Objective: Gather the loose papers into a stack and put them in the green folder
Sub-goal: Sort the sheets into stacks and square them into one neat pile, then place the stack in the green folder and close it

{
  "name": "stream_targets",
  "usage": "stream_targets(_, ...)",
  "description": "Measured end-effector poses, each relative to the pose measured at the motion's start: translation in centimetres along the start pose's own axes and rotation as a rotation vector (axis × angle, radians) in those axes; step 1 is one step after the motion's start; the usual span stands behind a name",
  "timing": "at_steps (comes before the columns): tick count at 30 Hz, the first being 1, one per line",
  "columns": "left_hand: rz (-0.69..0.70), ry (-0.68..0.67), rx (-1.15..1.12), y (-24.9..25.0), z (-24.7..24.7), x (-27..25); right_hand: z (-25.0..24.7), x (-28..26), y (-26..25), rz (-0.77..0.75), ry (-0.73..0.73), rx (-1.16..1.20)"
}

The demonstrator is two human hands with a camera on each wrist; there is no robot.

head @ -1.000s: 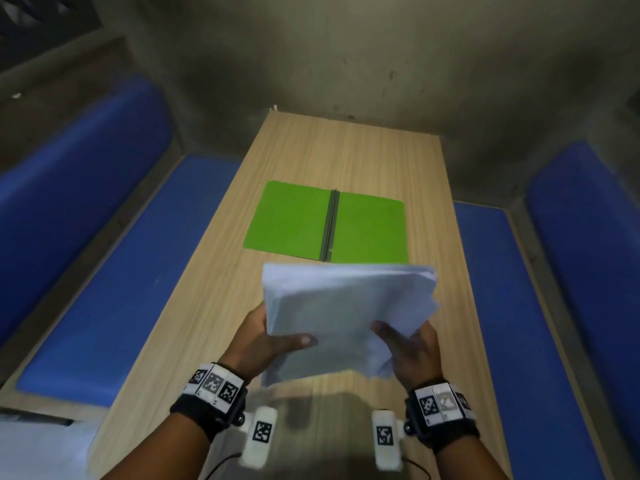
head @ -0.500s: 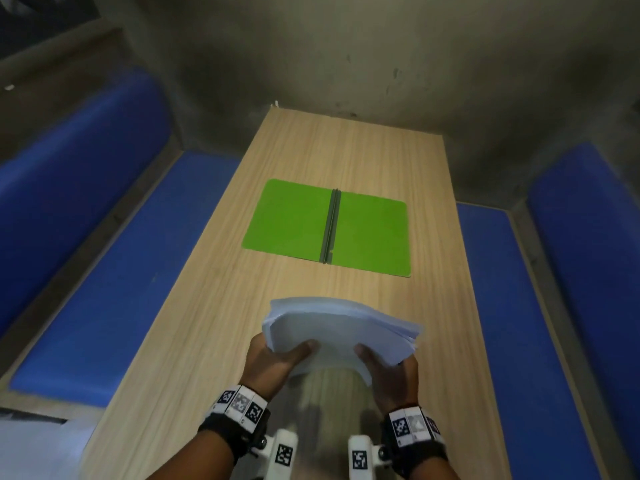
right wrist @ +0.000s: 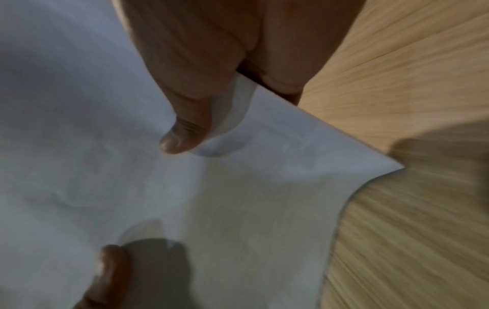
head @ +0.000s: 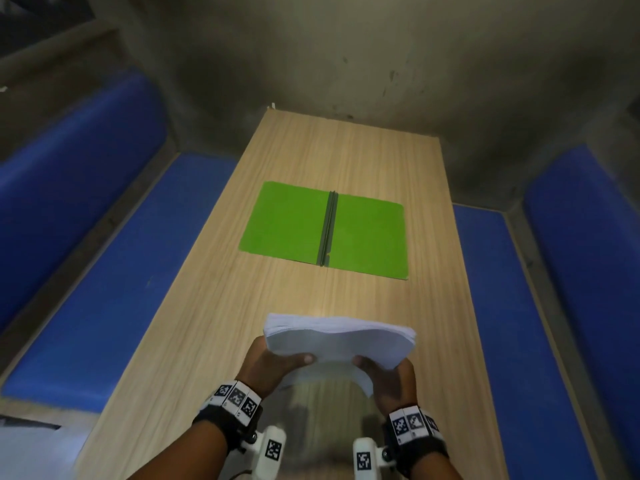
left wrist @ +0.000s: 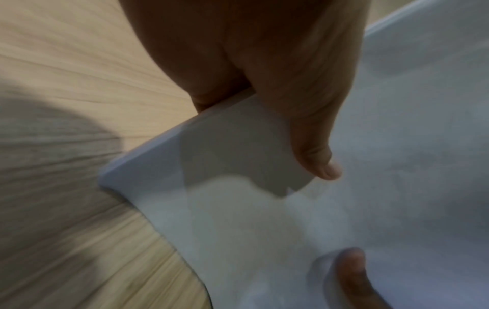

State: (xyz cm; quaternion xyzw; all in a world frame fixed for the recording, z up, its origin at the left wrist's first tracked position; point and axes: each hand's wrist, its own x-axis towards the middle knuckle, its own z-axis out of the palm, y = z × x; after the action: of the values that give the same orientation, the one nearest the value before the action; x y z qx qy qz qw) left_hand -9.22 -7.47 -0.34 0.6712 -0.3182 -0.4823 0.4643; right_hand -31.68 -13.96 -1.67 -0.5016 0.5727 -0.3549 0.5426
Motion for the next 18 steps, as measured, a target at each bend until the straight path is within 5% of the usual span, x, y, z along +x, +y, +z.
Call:
stream_targets(10,-0.048,0.019,-0.125,4.2,0.1,3.9,-3.5,1.1,-3.7,-0.036,-0.156,-0.057)
stream_targets(13,-0.105,-0.011,-0.253,4.3,0.4,5.5,-4.0,0.1,-3.3,0.112,-0.241,-0.140)
stream_targets(14,-0.141,-0.056,-0.250,3.9,1.7,9.5,-4.4,3.1,-2.4,0.168,-0.197,-0.105)
stream_targets(18,-0.186,-0.160,-0.066,2.4,2.2,11.5,-4.7,1.5,-1.6,0.263,-0.100,-0.070)
